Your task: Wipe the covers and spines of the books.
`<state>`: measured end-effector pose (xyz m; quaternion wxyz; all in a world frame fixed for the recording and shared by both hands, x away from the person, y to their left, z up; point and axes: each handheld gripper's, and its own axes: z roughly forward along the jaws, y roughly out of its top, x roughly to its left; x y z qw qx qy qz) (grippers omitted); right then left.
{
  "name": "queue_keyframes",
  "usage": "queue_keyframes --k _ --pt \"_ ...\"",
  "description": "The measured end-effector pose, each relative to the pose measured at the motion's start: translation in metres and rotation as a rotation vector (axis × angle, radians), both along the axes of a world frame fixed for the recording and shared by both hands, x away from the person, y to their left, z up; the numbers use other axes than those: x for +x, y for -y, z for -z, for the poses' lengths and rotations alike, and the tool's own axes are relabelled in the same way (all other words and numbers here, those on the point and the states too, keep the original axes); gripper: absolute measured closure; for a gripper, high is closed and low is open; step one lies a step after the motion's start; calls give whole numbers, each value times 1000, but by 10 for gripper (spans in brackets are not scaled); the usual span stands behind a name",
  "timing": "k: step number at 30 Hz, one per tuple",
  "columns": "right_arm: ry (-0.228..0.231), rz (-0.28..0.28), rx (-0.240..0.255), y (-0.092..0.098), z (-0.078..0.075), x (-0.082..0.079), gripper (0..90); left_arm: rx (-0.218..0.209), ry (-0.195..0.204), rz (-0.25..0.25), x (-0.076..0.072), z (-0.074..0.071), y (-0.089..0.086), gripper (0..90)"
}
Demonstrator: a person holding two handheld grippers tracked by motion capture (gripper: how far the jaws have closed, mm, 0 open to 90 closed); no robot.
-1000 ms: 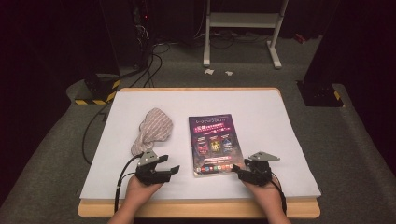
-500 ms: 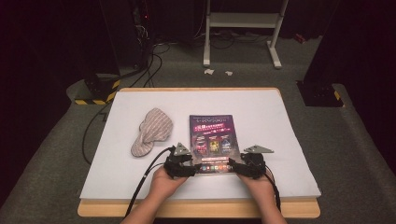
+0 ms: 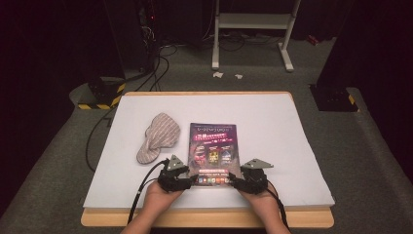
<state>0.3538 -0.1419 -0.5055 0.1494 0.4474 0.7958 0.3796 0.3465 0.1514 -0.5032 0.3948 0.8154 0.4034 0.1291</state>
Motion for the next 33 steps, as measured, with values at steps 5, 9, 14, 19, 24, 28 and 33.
queue_keyframes --k 5,9,14,19,24,28,33 --pt "1 -9 7 0 0 -1 447 -14 -6 -15 -4 1 0 464" --pt "-7 -10 13 2 0 0 449 -15 -8 -13 -5 2 0 465" --pt "-5 -10 11 3 0 -1 466 -21 -11 -3 -6 2 0 475" --pt "1 -8 14 3 0 -3 464 -22 -5 11 -5 1 -3 477" --pt "25 -15 37 9 -6 -3 453 -13 51 4 -6 -6 -13 451" --pt "40 -24 4 18 -15 4 408 -25 108 -44 -6 -15 -33 417" --pt "87 8 63 35 -16 5 427 3 191 -126 -4 -39 -66 376"
